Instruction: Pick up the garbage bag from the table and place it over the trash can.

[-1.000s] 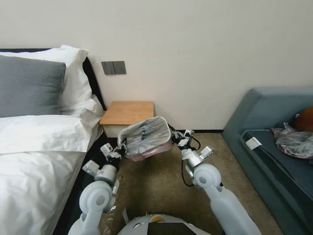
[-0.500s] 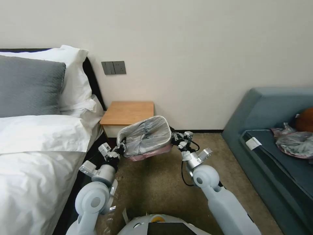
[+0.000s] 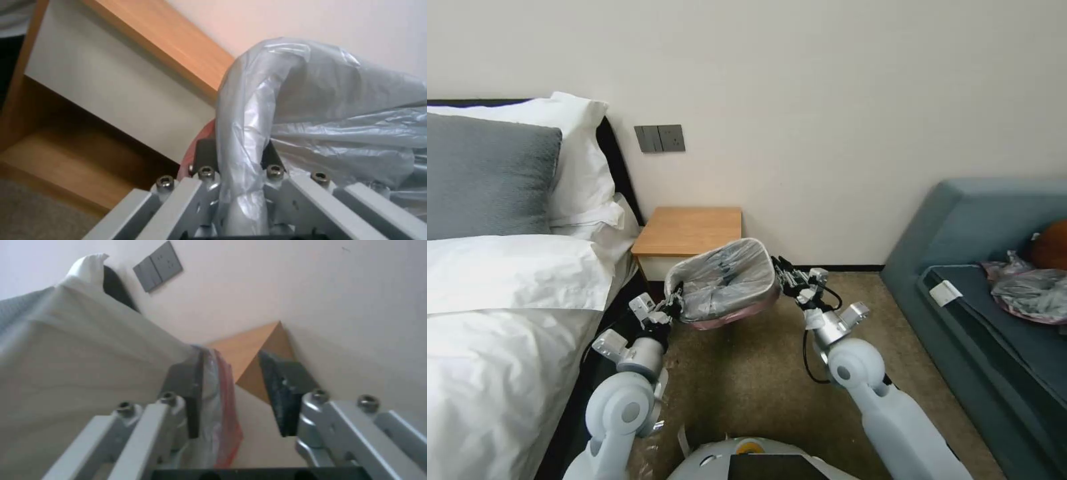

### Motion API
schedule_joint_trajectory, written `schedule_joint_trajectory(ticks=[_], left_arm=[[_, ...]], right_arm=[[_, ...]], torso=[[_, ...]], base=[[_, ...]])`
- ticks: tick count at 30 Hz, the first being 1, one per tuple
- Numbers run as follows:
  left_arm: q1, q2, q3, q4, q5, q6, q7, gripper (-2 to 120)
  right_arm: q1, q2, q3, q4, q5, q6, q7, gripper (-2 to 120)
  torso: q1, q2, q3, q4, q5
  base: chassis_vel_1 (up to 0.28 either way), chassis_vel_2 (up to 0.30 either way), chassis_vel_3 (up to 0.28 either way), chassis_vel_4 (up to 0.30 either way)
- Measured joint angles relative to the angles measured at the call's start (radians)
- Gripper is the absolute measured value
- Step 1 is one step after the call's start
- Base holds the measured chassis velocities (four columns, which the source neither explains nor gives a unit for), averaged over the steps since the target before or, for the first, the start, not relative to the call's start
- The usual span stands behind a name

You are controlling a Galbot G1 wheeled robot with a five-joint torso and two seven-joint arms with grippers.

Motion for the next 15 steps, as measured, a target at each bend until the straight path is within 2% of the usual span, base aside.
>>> schedule_joint_trajectory(ticks=[1,4,5,7,8,11,12,14,15], left_arm=[[0.000,0.000,0.000,0.000,0.000,0.000,0.000,3],[-0.004,-0.003,-0.005,0.012,0.012,-0.005,-0.001,3],[-0.004,-0.003,-0.005,0.012,0.012,-0.005,-0.001,3],[-0.004,-0.003,-0.006,0.018,0.035,-0.006,-0.001,3],[-0.004,-0.003,-0.006,0.018,0.035,-0.006,-0.001,3],[-0.002,0.014,-0.005,0.022,0.055,-0.005,0.003,3],[-0.002,0.014,-0.005,0.022,0.055,-0.005,0.003,3],[-0.002,0.033,0.003,0.026,0.075,-0.004,0.015,3],[-0.002,0.033,0.003,0.026,0.075,-0.004,0.015,3]], right_arm=[[0.000,0.000,0.000,0.000,0.000,0.000,0.000,38],[-0.023,-0.024,0.017,0.037,0.064,0.012,0.029,57],[-0.023,-0.024,0.017,0.037,0.064,0.012,0.029,57],[-0.037,-0.040,0.026,0.079,0.091,0.018,0.062,67],[-0.037,-0.040,0.026,0.079,0.091,0.018,0.062,67],[-0.037,-0.096,0.044,0.169,0.160,0.015,0.116,80],[-0.037,-0.096,0.044,0.169,0.160,0.015,0.116,80],[0.001,-0.169,0.054,0.216,0.210,-0.004,0.129,89],[0.001,-0.169,0.054,0.216,0.210,-0.004,0.129,89]], torso=[[0.000,0.000,0.000,0.0000,0.0000],[0.000,0.000,0.000,0.0003,0.0002],[0.000,0.000,0.000,0.0003,0.0002],[0.000,0.000,0.000,0.0002,0.0003],[0.000,0.000,0.000,0.0002,0.0003],[0.000,0.000,0.000,0.0001,-0.0001],[0.000,0.000,0.000,0.0001,-0.0001],[0.000,0.000,0.000,0.0002,0.0002],[0.000,0.000,0.000,0.0002,0.0002]], base=[[0.000,0.000,0.000,0.000],[0.000,0.000,0.000,0.000],[0.000,0.000,0.000,0.000],[0.000,0.000,0.000,0.000],[0.000,0.000,0.000,0.000],[0.000,0.000,0.000,0.000],[0.000,0.000,0.000,0.000],[0.000,0.000,0.000,0.000],[0.000,0.000,0.000,0.000]])
